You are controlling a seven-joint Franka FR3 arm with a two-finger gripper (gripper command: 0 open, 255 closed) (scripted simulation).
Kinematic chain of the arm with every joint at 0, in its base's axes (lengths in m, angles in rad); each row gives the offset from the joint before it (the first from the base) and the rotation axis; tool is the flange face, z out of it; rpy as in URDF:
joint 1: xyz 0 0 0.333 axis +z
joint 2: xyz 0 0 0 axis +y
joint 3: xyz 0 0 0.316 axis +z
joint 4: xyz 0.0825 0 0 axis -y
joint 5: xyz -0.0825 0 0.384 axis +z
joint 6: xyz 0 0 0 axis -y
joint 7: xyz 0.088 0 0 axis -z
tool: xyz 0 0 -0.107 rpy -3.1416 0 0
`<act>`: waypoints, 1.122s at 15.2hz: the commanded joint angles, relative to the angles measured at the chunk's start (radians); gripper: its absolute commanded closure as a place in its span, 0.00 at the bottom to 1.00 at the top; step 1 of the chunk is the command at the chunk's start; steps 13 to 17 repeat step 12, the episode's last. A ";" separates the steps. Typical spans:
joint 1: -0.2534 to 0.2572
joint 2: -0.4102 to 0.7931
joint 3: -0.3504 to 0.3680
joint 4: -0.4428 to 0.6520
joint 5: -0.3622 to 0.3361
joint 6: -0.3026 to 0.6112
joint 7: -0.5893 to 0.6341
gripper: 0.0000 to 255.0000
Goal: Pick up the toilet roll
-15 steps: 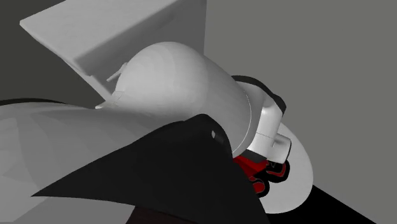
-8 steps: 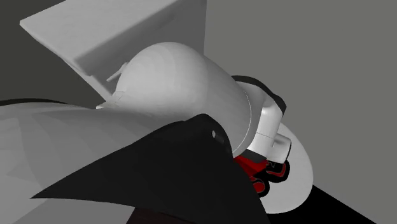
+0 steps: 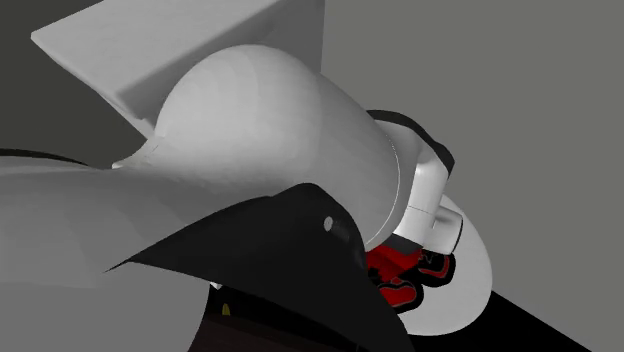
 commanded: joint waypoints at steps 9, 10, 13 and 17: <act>0.039 -0.125 -0.049 -0.046 -0.059 0.011 0.069 1.00; 0.043 -0.137 -0.054 -0.049 -0.065 0.013 0.076 1.00; 0.044 -0.139 -0.055 -0.050 -0.066 0.013 0.077 1.00; 0.044 -0.139 -0.055 -0.050 -0.066 0.013 0.077 1.00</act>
